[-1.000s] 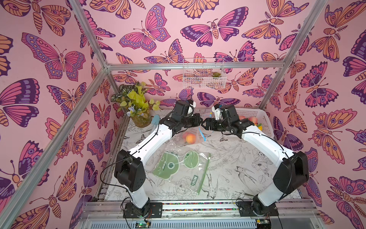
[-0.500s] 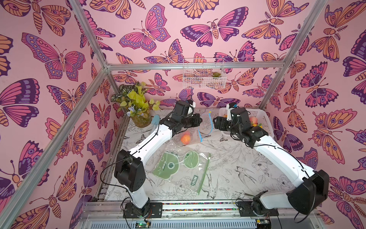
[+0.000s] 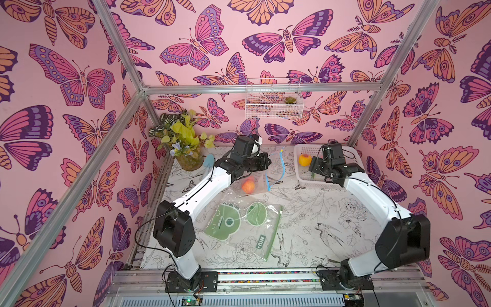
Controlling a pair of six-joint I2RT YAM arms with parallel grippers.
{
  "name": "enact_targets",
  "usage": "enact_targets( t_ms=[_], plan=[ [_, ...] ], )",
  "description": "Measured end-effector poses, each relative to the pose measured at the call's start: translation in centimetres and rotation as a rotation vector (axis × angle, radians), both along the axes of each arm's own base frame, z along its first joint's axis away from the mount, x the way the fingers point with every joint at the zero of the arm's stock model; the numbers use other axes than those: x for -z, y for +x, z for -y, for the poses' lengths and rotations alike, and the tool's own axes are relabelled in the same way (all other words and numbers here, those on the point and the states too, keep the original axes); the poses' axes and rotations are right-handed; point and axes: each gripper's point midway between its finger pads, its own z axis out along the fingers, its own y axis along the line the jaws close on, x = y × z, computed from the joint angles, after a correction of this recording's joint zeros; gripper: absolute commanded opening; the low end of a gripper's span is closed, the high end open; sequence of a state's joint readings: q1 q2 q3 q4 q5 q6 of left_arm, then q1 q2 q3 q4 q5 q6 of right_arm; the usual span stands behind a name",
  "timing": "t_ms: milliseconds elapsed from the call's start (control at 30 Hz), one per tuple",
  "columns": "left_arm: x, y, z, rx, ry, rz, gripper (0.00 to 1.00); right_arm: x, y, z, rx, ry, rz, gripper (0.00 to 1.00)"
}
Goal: Place the peach in a zip-top bag and seal the zipper
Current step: Place the peach in the zipper food storage bag, then pick up the peach from the basket.
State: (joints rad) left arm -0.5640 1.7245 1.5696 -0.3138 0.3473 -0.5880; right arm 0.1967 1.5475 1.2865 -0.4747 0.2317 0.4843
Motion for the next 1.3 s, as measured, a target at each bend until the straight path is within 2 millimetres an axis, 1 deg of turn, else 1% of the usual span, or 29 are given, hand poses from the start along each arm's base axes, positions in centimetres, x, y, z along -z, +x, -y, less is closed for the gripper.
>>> enact_targets(
  t_ms=[67, 233, 433, 533, 667, 867, 1067, 1300],
  plan=[
    [0.1, 0.0, 0.0, 0.0, 0.001, -0.002, 0.0, 1.3, 0.6, 1.0, 0.015, 0.0, -0.04, 0.82],
    [0.2, 0.0, 0.0, 0.0, 0.002, -0.004, 0.0, 3.3, 2.4, 2.6, 0.026, 0.029, -0.097, 0.81],
    [0.3, -0.1, 0.0, 0.0, 0.003, -0.005, 0.0, 5.4, 5.3, 4.0, 0.026, 0.069, -0.15, 0.8],
    [0.5, -0.1, -0.1, 0.0, 0.005, -0.008, 0.0, 6.5, 6.8, 4.3, 0.015, 0.097, -0.179, 0.79],
    [0.6, -0.1, -0.1, 0.0, 0.006, -0.01, 0.0, 8.1, 8.3, 4.4, -0.01, 0.132, -0.213, 0.8],
    [0.7, -0.2, -0.1, 0.0, 0.008, -0.012, 0.0, 10.4, 9.4, 3.5, -0.048, 0.181, -0.269, 0.8],
    [0.7, -0.2, -0.1, 0.0, 0.008, -0.012, 0.0, 11.6, 10.4, 3.5, -0.05, 0.189, -0.304, 0.78],
    [0.6, -0.2, -0.2, 0.0, 0.007, -0.01, 0.0, 12.9, 11.0, 3.7, -0.038, 0.191, -0.335, 0.78]
  ],
)
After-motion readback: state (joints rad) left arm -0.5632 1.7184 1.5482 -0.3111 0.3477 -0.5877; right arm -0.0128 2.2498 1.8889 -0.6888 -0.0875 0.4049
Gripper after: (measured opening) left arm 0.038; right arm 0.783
